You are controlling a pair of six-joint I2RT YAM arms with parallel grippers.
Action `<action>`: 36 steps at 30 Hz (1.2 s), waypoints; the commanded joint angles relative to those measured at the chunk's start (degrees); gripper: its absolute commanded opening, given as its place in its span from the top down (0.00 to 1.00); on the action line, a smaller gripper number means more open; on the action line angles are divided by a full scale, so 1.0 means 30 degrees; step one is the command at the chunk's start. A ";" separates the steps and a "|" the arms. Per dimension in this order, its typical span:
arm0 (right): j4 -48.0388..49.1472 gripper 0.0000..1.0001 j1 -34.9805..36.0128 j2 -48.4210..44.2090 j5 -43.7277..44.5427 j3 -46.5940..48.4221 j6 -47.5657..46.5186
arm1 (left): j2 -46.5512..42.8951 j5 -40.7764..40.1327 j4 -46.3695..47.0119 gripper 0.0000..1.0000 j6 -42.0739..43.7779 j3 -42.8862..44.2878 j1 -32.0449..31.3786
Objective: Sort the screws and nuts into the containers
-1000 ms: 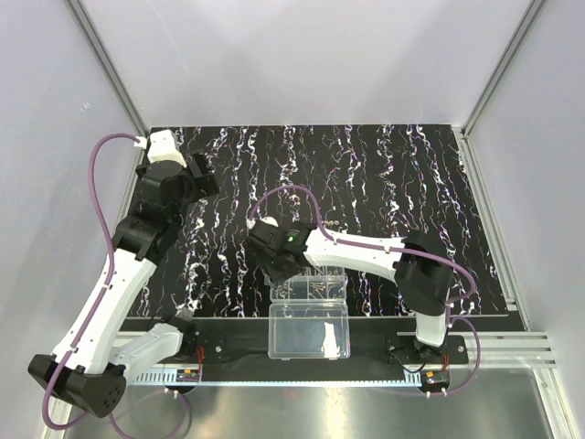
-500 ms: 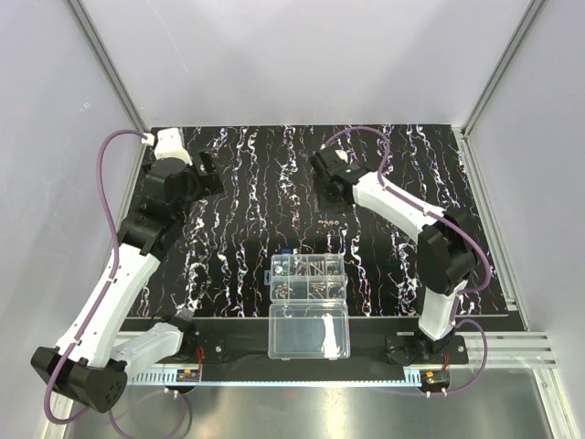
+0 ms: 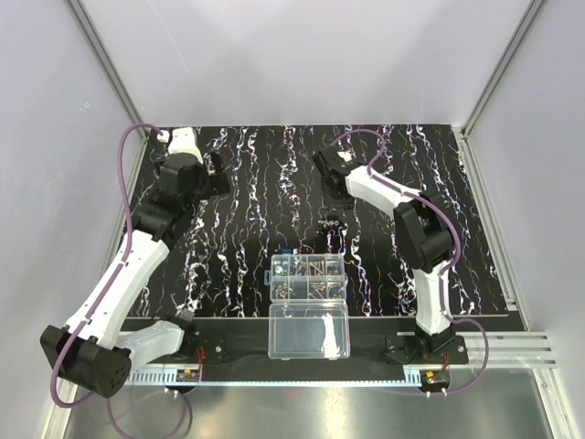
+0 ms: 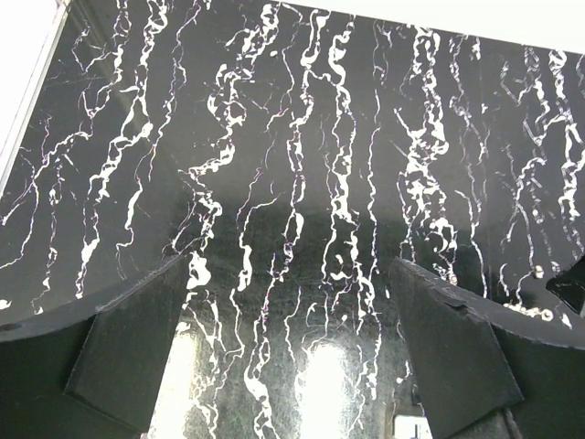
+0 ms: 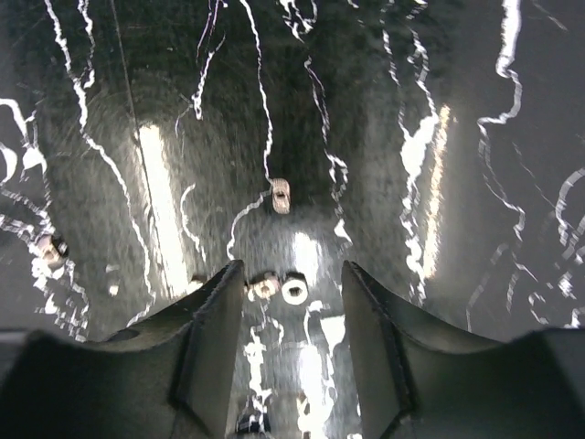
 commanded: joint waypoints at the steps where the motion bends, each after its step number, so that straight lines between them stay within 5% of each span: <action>1: 0.1263 0.47 -0.0292 0.0670 -0.0199 0.1024 -0.0574 | 0.0092 0.0121 0.0858 0.01 0.0267 0.0205 0.0115; 36: 0.0943 0.76 -0.0792 0.3221 -0.1725 0.2167 -0.1248 | 0.1058 -0.0201 0.0682 0.01 0.0267 0.0352 0.0232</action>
